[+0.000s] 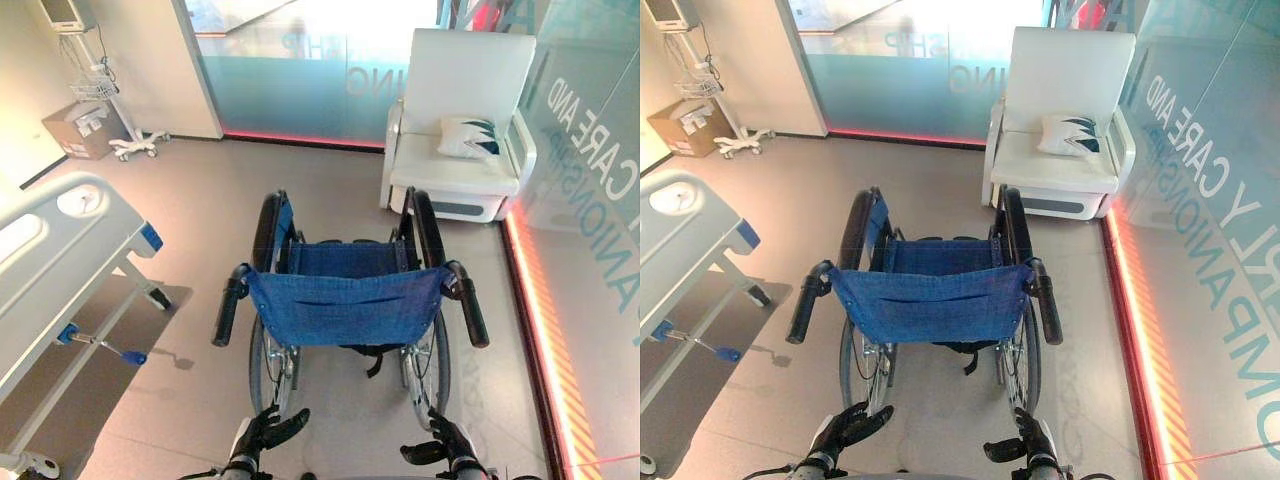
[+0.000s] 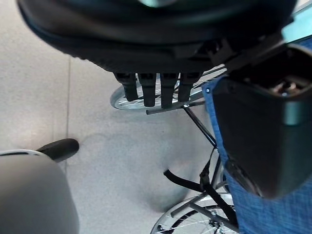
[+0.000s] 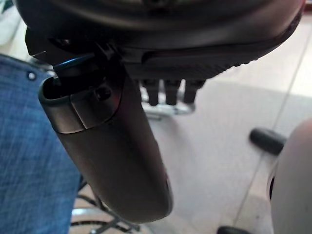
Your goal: Push the wheelchair next to the bed
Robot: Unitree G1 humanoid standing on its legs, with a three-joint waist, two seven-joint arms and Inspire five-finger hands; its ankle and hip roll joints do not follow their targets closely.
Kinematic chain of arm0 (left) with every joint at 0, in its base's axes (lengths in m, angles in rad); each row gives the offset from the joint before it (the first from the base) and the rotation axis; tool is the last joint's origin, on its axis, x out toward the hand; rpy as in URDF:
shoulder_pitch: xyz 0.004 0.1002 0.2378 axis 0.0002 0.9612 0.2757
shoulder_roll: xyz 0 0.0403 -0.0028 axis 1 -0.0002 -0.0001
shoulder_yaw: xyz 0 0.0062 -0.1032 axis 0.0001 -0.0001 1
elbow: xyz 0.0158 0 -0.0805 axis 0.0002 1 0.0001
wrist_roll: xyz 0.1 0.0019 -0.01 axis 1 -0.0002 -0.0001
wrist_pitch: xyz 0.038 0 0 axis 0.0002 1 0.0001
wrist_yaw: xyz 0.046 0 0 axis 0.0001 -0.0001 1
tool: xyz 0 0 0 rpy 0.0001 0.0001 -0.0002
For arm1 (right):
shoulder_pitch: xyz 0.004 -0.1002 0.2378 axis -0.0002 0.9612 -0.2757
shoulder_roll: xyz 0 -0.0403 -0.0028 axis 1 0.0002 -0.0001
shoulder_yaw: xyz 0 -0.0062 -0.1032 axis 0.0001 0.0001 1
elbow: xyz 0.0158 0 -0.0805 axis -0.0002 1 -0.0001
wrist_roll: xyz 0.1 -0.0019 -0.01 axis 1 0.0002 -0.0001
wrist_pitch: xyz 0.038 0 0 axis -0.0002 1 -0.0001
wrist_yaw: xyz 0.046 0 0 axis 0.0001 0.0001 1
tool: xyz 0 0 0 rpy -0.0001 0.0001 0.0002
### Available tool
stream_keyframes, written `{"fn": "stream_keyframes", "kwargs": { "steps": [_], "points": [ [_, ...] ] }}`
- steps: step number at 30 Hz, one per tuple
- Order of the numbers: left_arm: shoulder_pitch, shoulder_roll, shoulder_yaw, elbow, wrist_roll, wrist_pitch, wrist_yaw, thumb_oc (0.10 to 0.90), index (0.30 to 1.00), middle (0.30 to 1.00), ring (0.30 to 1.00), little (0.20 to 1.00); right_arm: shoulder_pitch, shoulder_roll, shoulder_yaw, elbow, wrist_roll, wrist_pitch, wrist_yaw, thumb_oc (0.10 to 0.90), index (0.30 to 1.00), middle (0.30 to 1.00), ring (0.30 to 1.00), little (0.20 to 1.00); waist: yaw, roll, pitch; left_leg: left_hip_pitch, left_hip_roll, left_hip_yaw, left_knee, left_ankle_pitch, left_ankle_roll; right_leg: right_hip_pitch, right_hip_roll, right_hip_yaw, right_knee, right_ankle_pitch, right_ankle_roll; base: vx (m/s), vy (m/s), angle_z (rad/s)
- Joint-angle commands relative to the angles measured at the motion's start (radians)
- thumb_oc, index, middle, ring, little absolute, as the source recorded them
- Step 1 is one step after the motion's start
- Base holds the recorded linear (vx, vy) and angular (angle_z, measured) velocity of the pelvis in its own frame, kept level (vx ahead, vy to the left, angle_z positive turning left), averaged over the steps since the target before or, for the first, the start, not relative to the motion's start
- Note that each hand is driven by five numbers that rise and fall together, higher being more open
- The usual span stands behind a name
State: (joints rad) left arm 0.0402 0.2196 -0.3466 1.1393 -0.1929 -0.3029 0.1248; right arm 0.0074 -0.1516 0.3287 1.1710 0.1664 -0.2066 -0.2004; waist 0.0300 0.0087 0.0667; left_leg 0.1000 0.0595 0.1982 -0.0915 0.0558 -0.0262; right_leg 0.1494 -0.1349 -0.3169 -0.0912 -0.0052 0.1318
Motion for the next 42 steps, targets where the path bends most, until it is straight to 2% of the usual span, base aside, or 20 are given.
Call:
{"fn": "stream_keyframes", "kwargs": {
  "steps": [1,5,11,17,21,23,27,29,32,35,38,42],
  "points": [
    [-0.069,-0.047,-0.028,-0.006,0.009,-0.074,0.019,0.8,0.9,0.9,0.9,0.9,-0.064,-0.002,0.011,-0.011,0.063,-0.077,0.05,0.8,0.9,0.9,0.9,0.9,0.016,-0.014,0.031,0.04,-0.049,-0.035,0.004,-0.069,0.02,0.004,0.017,0.007,0.021,0.042,-0.036,0.0,0.0,0.0],
    [-0.067,-0.054,-0.022,-0.006,-0.024,-0.068,-0.018,0.8,0.9,0.9,0.9,0.9,-0.067,0.003,0.002,-0.009,0.105,-0.058,0.065,0.8,0.9,0.9,0.9,0.9,0.017,-0.014,0.033,0.042,-0.051,-0.036,0.004,-0.069,0.021,0.005,0.017,0.008,0.022,0.043,-0.036,0.0,0.0,0.0],
    [-0.071,-0.055,-0.021,-0.003,-0.013,-0.061,0.032,0.8,0.9,0.9,0.9,0.9,-0.067,0.013,-0.027,-0.011,0.213,-0.051,0.092,0.8,0.9,0.9,0.9,0.9,0.012,-0.014,0.034,0.051,-0.052,-0.028,0.004,-0.071,0.024,0.01,0.016,0.014,0.024,0.044,-0.036,0.01,0.002,0.0],
    [-0.066,-0.049,-0.004,-0.02,-0.058,-0.067,0.053,0.8,0.9,0.9,0.9,0.9,-0.072,0.003,-0.043,-0.044,0.216,-0.098,0.069,0.8,0.9,0.9,0.9,0.9,0.011,-0.016,0.033,0.06,-0.053,-0.023,0.004,-0.072,0.025,0.018,0.017,0.014,0.023,0.047,-0.035,0.03,0.003,0.0],
    [-0.071,-0.024,0.039,-0.051,-0.111,-0.075,0.078,0.8,0.9,0.9,0.9,0.9,-0.082,-0.034,-0.07,-0.103,0.237,-0.086,0.044,0.8,0.9,0.9,0.9,0.9,0.013,-0.02,0.032,0.066,-0.054,-0.02,0.004,-0.073,0.024,0.023,0.018,0.016,0.022,0.048,-0.035,0.04,-0.009,0.0],
    [-0.088,0.006,0.088,-0.055,-0.177,-0.089,0.125,0.8,0.9,0.9,0.9,0.9,-0.097,-0.073,-0.108,-0.136,0.266,-0.073,0.028,0.8,0.9,0.9,0.9,0.9,0.012,-0.023,0.033,0.07,-0.054,-0.018,0.004,-0.073,0.025,0.027,0.018,0.018,0.022,0.049,-0.036,0.02,-0.009,0.0],
    [-0.111,0.067,0.221,-0.088,-0.286,-0.099,0.15,0.8,0.9,0.9,0.9,0.9,-0.115,-0.134,-0.173,-0.177,0.287,-0.086,0.023,0.8,0.9,0.9,0.9,0.9,0.013,-0.029,0.027,0.075,-0.051,-0.013,0.004,-0.076,0.023,0.031,0.018,0.02,0.02,0.049,-0.037,0.02,-0.01,0.0],
    [-0.118,0.105,0.28,-0.129,-0.291,-0.122,0.167,0.8,0.9,0.9,0.9,0.9,-0.13,-0.187,-0.222,-0.204,0.325,-0.09,0.025,0.8,0.9,0.9,0.9,0.9,0.015,-0.03,0.024,0.077,-0.049,-0.011,0.004,-0.076,0.022,0.032,0.018,0.02,0.02,0.049,-0.037,0.02,-0.011,0.0],
    [-0.132,0.147,0.319,-0.176,-0.284,-0.123,0.195,0.8,0.9,0.9,0.9,0.9,-0.148,-0.246,-0.276,-0.226,0.375,-0.092,0.059,0.8,0.9,0.9,0.9,0.9,0.016,-0.029,0.021,0.079,-0.048,-0.01,0.004,-0.077,0.02,0.034,0.018,0.02,0.018,0.05,-0.036,0.0,0.0,0.0],
    [-0.17,0.258,0.394,-0.235,-0.338,-0.099,0.18,0.8,0.9,0.9,0.9,0.9,-0.186,-0.344,-0.345,-0.287,0.458,-0.093,0.111,0.8,0.9,0.9,0.9,0.9,0.01,-0.027,0.014,0.083,-0.047,-0.006,0.004,-0.082,0.016,0.036,0.017,0.022,0.018,0.047,-0.035,0.0,0.0,0.0],
    [-0.197,0.313,0.422,-0.28,-0.381,-0.096,0.148,0.8,0.9,0.9,0.9,0.9,-0.207,-0.382,-0.372,-0.342,0.499,-0.099,0.108,0.8,0.9,0.9,0.9,0.9,0.005,-0.024,0.008,0.084,-0.048,-0.005,0.004,-0.085,0.016,0.038,0.017,0.024,0.017,0.043,-0.034,0.0,0.0,0.0],
    [-0.21,0.377,0.445,-0.342,-0.383,-0.107,0.185,0.8,0.9,0.9,0.9,0.9,-0.22,-0.411,-0.399,-0.454,0.531,-0.121,0.055,0.8,0.9,0.9,0.9,0.9,0.001,-0.017,0.003,0.082,-0.049,-0.004,0.004,-0.088,0.013,0.036,0.018,0.028,0.012,0.04,-0.032,0.0,0.0,0.0]
  ]
}}
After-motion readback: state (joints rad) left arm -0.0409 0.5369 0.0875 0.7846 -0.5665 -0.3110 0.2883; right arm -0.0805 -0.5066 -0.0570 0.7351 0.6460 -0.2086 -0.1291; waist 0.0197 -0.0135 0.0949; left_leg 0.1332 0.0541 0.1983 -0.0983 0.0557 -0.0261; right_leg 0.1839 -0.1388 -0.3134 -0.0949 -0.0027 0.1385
